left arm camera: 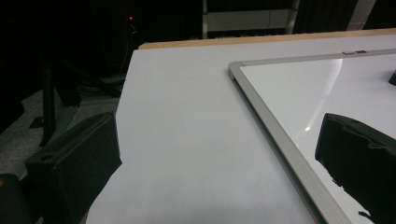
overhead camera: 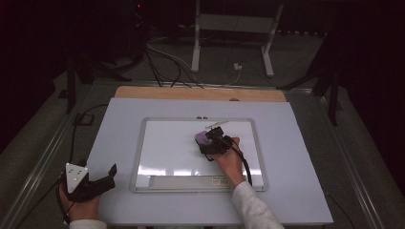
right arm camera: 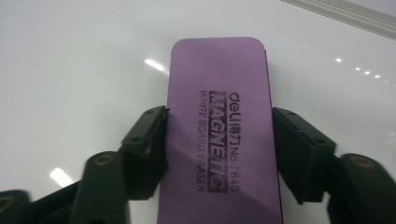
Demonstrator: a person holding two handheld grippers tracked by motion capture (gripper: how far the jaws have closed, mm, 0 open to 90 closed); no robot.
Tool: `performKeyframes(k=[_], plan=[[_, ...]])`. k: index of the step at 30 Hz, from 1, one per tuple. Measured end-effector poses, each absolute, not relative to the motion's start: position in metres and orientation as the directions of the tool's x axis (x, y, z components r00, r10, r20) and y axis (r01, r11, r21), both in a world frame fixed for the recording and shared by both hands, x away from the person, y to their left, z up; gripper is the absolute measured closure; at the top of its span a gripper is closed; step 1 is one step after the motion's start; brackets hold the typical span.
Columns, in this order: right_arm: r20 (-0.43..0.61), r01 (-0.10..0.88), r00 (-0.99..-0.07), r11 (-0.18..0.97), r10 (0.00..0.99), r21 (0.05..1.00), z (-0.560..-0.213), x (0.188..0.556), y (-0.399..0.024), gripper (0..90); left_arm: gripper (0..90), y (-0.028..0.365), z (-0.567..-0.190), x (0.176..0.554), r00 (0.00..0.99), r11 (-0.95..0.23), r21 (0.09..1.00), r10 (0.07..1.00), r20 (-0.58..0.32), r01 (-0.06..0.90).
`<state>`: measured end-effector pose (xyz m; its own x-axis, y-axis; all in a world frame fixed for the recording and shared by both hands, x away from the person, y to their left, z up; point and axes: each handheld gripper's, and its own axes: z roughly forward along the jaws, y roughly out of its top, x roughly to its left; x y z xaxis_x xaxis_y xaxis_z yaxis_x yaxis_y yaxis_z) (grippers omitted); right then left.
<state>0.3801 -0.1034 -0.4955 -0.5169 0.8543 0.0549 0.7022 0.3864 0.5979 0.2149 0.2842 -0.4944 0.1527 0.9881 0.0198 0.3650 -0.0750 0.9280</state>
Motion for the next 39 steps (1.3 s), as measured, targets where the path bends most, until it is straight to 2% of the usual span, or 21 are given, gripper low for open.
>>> performKeyframes(k=[5, 8, 11, 15, 21, 39], plan=[[-0.02, 0.67, -0.531, 0.435, 0.847, 0.601, -0.496, 0.375, -0.099, 25.6, 0.8, 0.285, -0.495, 0.215, 0.152, -0.074, 0.928, 0.988, 0.019, 0.365], [-0.031, 0.641, -0.539, 0.434, 0.842, 0.633, -0.49, 0.369, -0.097, 24.2, 0.8, 0.284, -0.494, 0.215, 0.152, -0.074, 0.928, 0.988, 0.019, 0.364], [-0.042, 0.594, -0.565, 0.441, 0.824, 0.673, -0.483, 0.362, -0.096, 26.1, 0.8, 0.284, -0.494, 0.215, 0.151, -0.074, 0.929, 0.988, 0.019, 0.363], [-0.083, 0.524, -0.622, 0.493, 0.779, 0.694, -0.478, 0.35, -0.094, 35.2, 0.8, 0.284, -0.494, 0.215, 0.152, -0.076, 0.929, 0.988, 0.021, 0.363], [-0.104, 0.526, -0.638, 0.531, 0.763, 0.665, -0.488, 0.348, -0.093, 40.9, 0.8, 0.285, -0.494, 0.214, 0.149, -0.071, 0.929, 0.989, 0.018, 0.362], [-0.154, 0.556, -0.578, 0.525, 0.801, 0.644, -0.488, 0.364, -0.104, 36.3, 0.8, 0.284, -0.494, 0.215, 0.149, -0.07, 0.93, 0.989, 0.017, 0.362]])
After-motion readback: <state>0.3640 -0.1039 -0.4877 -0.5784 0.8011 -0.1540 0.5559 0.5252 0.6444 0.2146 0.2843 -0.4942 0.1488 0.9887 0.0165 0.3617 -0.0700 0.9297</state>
